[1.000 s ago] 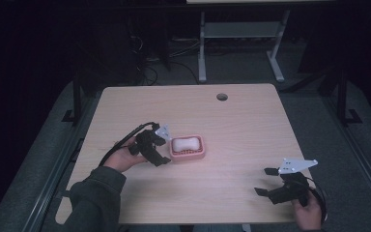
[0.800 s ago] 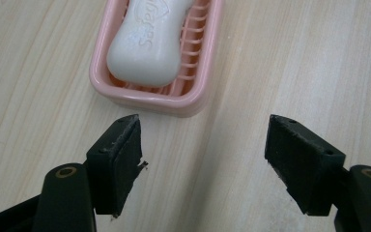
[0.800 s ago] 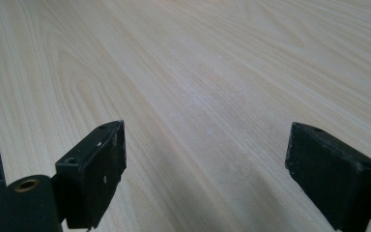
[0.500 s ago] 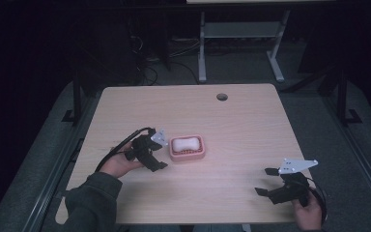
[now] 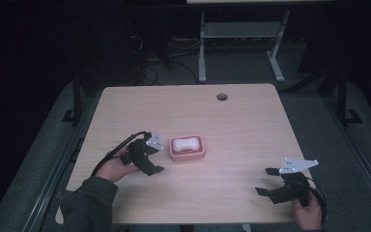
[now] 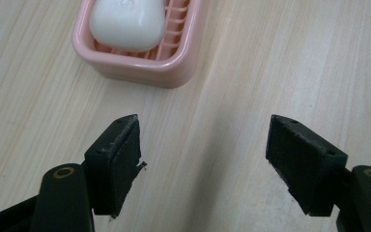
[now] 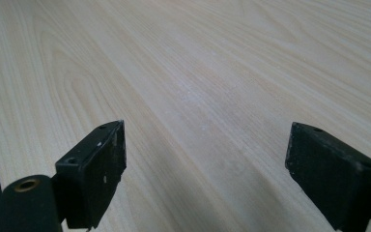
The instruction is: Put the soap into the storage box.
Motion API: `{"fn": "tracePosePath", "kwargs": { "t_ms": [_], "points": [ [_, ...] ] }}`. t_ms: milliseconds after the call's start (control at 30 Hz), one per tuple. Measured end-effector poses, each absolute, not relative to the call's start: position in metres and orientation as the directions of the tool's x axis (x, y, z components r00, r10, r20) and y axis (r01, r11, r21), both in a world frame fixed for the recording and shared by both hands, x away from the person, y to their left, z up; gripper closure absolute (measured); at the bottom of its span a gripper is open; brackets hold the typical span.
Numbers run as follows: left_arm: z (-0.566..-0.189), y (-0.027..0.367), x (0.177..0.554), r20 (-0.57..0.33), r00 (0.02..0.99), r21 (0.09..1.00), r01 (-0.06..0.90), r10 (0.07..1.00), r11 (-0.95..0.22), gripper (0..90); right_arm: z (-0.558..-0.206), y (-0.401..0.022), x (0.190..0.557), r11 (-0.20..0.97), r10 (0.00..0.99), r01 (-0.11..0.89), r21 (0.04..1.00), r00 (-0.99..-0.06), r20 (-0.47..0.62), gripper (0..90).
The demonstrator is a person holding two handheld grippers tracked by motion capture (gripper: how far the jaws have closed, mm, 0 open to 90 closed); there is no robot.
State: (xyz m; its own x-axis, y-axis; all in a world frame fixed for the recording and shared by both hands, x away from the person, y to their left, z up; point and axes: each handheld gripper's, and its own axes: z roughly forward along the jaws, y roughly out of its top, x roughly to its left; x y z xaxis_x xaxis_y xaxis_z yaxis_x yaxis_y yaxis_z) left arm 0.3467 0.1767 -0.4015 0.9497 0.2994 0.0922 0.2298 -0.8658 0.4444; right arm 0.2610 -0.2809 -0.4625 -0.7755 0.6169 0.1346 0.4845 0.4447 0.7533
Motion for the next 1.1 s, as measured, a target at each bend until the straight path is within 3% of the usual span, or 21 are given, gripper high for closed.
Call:
{"fn": "tracePosePath", "kwargs": {
  "t_ms": [1100],
  "points": [
    [-0.411, 0.201, 0.321, 0.102, 0.945, 0.452, 0.233, 0.31, -0.861, 27.4, -0.463, -0.28, 0.262, 0.451, 0.62, 0.49, 0.746, -0.773, 0.133, 14.1]
  ]
}}
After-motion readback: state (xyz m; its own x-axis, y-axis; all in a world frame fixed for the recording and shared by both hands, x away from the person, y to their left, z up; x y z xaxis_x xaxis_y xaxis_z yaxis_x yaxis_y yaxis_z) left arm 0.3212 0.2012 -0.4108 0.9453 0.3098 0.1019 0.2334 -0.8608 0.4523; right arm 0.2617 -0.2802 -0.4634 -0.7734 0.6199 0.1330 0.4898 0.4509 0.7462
